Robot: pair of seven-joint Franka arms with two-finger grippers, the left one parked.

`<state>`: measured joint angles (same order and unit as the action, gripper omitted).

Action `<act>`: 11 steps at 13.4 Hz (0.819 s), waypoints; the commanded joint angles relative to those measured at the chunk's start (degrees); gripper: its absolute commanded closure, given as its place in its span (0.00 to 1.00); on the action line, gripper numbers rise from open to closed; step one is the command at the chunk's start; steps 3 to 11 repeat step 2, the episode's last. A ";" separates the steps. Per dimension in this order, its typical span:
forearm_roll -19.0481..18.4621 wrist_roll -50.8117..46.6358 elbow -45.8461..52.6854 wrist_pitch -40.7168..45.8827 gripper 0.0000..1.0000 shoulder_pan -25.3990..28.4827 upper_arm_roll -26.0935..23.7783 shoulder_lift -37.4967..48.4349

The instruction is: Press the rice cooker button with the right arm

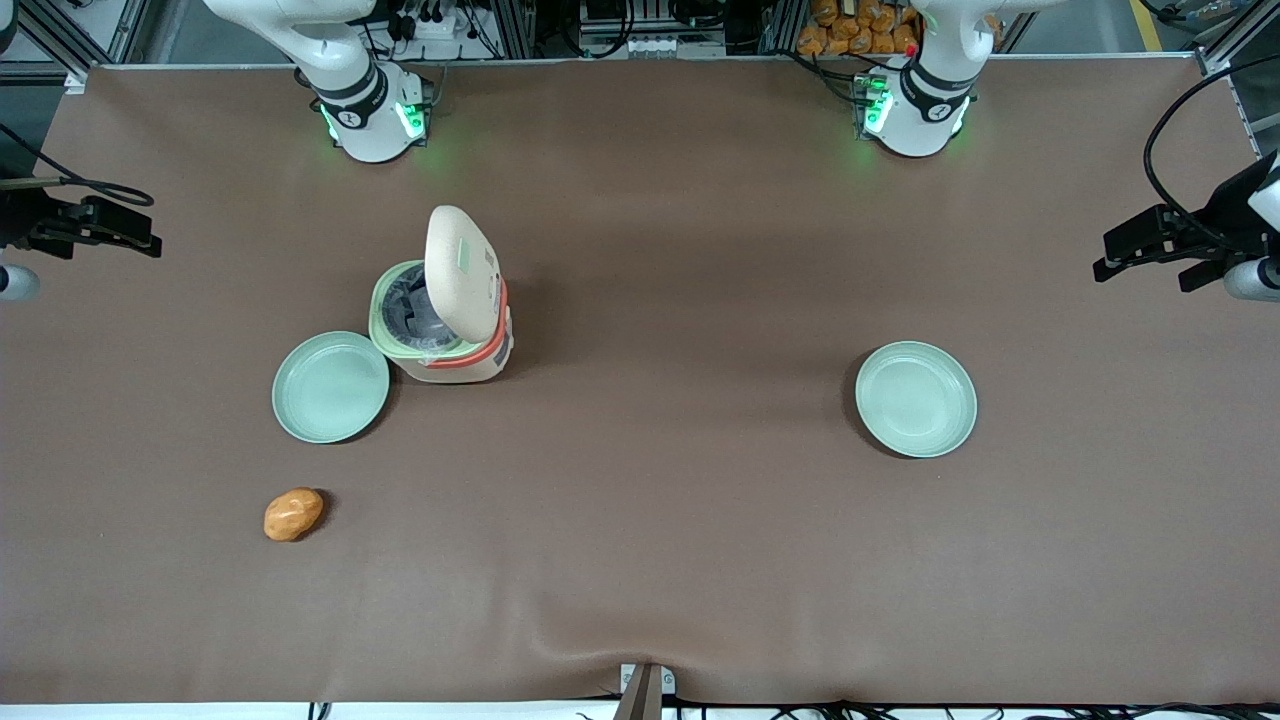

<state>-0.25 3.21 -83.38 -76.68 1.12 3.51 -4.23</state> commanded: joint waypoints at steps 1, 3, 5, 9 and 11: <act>-0.98 0.40 -1.17 -0.75 0.00 -0.16 -0.44 0.62; -0.98 0.40 -1.17 -1.10 0.00 -0.16 -0.44 0.62; -0.98 0.40 -1.17 -1.10 0.00 -0.16 -0.44 0.62; -0.98 0.40 -1.17 -1.10 0.00 -0.16 -0.44 0.62; -0.98 0.40 -1.17 -1.10 0.00 -0.16 -0.44 0.62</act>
